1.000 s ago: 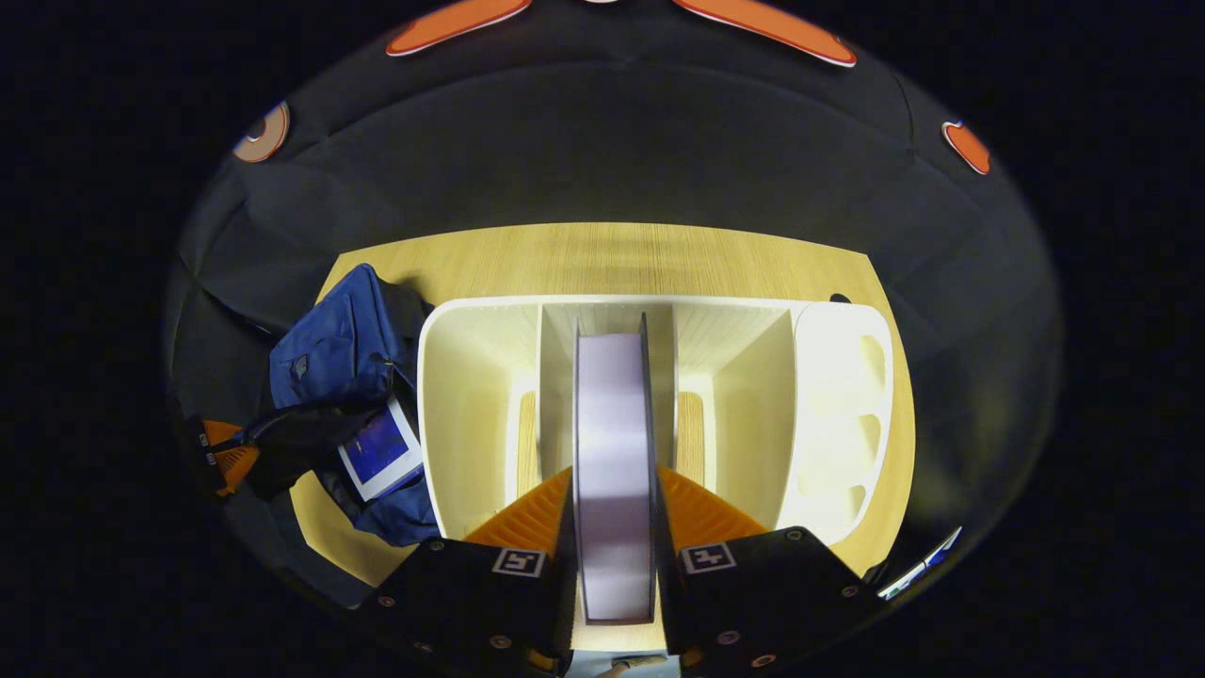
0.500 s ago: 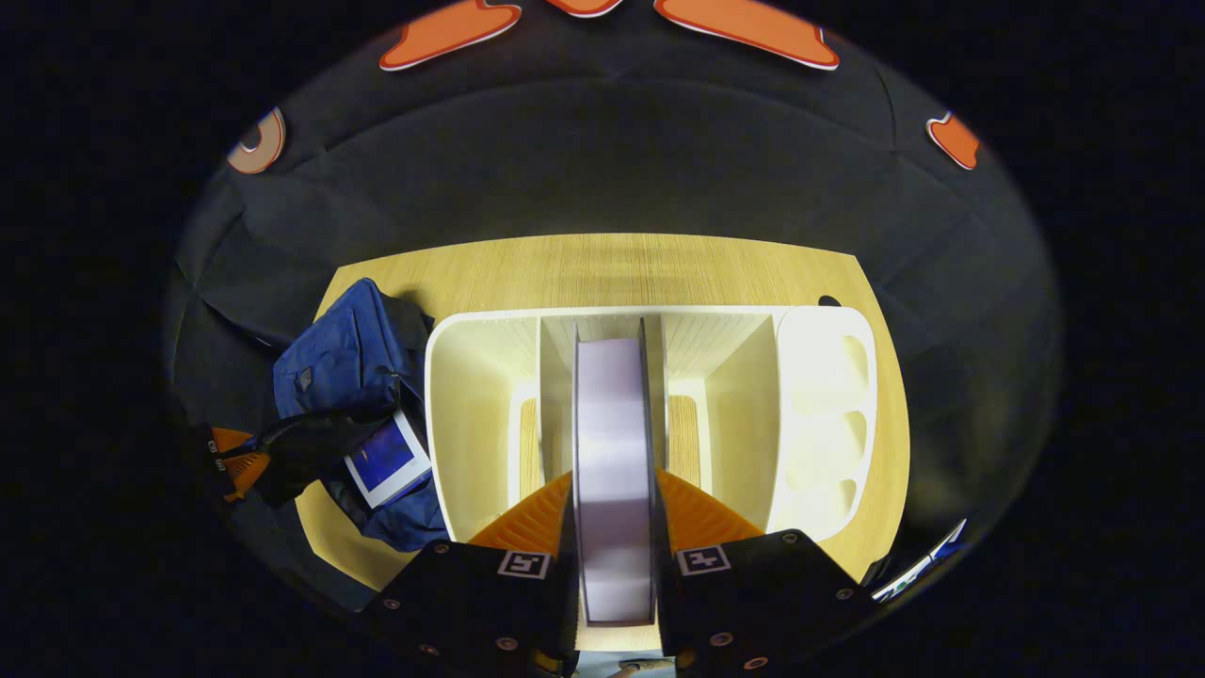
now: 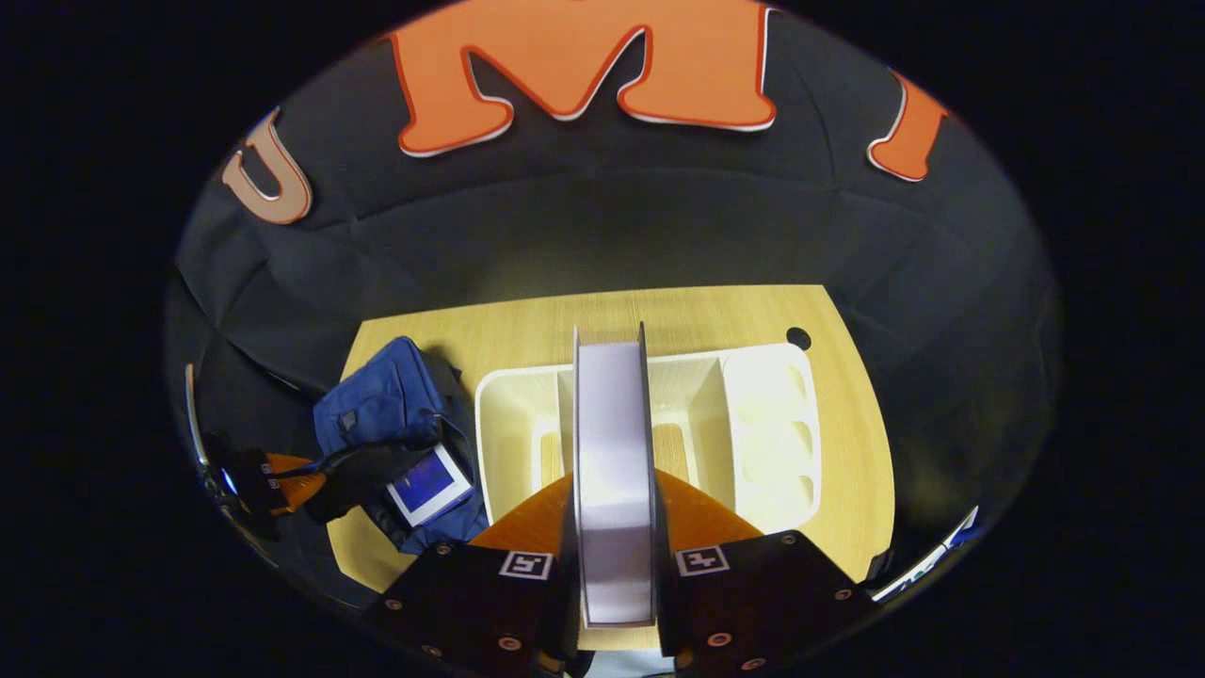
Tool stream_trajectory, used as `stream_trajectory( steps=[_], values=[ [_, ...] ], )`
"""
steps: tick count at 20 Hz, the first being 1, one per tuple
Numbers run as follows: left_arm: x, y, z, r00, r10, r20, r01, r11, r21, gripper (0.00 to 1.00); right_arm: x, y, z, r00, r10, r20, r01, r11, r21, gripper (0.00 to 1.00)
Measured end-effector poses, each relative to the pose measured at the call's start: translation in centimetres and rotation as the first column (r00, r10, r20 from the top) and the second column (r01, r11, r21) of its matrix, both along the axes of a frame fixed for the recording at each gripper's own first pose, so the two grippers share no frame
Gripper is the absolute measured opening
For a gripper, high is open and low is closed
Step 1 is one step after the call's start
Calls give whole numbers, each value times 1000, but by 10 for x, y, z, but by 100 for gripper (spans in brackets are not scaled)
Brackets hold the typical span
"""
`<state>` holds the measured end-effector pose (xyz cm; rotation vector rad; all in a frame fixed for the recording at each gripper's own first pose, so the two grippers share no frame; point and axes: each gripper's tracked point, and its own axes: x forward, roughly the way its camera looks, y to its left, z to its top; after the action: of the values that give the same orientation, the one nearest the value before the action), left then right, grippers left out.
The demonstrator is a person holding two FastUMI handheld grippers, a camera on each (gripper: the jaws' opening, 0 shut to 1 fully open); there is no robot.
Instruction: Open the schoolbag, grab two books from the bookshelf and put them into the schoolbag.
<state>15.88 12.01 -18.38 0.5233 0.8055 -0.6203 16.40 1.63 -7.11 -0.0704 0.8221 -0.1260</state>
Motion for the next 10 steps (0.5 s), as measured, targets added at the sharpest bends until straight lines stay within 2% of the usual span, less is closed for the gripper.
stream_trajectory(
  steps=[6, 10],
  values=[
    [-1, 2, 3, 1000, -13, 13, 13, 1000, -20, 1, -47, 13, 58, 993, -18, 120, 15, 1000, 26, 33],
    [-2, 5, 4, 1000, -11, 19, 11, 1000, -25, 1, -84, 49, 79, 985, 13, 170, -40, 986, 159, 31]
  ],
)
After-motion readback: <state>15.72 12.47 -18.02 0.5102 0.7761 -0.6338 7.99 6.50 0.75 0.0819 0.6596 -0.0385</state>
